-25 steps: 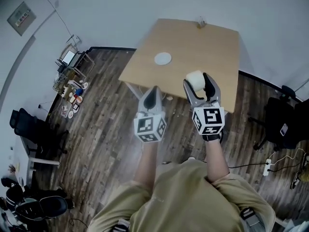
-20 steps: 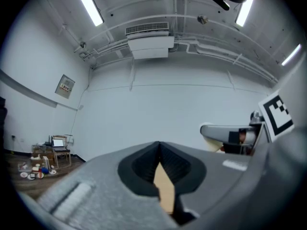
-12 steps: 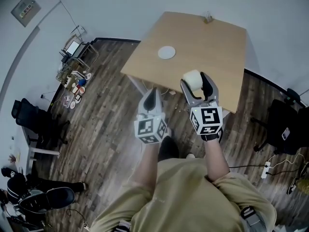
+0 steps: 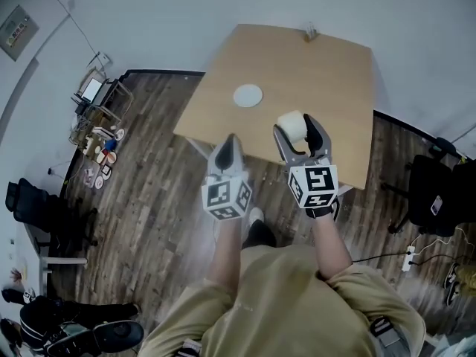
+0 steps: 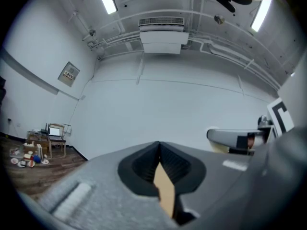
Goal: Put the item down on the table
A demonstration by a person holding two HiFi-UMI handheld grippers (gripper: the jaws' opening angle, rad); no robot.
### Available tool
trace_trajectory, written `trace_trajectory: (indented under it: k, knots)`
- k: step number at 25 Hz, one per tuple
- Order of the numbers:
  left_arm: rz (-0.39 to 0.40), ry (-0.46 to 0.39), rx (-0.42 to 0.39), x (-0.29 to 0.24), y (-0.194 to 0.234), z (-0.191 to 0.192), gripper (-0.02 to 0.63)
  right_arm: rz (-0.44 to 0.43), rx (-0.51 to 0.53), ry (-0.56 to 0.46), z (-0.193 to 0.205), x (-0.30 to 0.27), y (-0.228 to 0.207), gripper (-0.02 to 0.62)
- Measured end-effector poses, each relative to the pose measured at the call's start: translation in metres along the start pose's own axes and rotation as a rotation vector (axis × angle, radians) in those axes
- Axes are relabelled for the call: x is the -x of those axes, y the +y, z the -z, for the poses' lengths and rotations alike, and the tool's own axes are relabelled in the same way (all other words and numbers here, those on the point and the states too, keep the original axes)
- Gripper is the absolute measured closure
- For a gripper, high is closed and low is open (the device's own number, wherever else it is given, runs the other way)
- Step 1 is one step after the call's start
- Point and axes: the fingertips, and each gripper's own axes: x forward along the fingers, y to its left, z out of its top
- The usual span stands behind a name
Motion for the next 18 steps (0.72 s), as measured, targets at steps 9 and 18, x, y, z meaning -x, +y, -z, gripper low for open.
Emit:
trace_trajectory:
  k: [9,18]
  knots:
    - [0.038,0.005,0.033,-0.09,0.091,-0.014,0.606,0.036,0.011,0.01,-0.001,-0.127,0.012,0.275]
    - [0.097,0.015,0.041,-0.142,0.163,-0.016,0.606,0.058,0.027,0.03,0.016,-0.214,0.046,0.275]
